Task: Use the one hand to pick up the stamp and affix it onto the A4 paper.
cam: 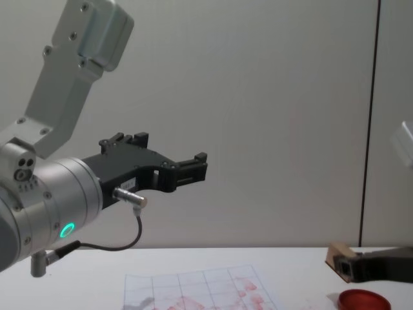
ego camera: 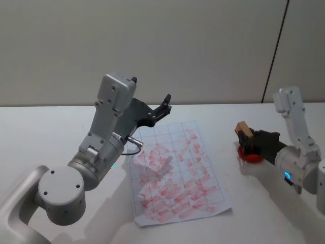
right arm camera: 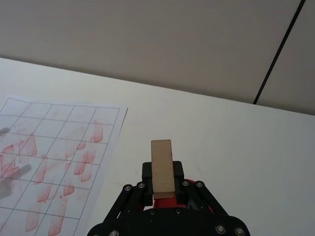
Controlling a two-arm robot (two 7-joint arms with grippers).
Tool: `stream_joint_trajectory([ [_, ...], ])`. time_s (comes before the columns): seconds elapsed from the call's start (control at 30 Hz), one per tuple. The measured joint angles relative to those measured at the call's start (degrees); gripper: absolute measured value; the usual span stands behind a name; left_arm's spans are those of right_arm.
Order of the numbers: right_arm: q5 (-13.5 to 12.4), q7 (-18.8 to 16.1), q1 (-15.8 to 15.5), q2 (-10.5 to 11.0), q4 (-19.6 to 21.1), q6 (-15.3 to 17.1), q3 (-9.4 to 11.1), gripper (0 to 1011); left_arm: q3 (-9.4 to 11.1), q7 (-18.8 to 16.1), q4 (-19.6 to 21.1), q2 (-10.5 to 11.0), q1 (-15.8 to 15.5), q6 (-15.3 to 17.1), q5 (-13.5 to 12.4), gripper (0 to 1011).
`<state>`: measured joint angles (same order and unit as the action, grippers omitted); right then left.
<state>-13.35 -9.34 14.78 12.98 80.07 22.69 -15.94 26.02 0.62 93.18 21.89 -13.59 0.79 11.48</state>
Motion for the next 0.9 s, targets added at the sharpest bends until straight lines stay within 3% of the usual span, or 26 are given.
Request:
stream_joint_trajectory([
  [0.8,0.6,0.8,-1.8,1.1,-0.1,1.3,0.5,227,0.0,0.0,0.0,0.0,0.0,0.0,0.0,1001],
  [0.9,0.6,0.5,-1.7,1.1,-0.9,0.8,0.6,315,0.0,0.0,0.0,0.0,0.0,0.0,0.0,1001],
])
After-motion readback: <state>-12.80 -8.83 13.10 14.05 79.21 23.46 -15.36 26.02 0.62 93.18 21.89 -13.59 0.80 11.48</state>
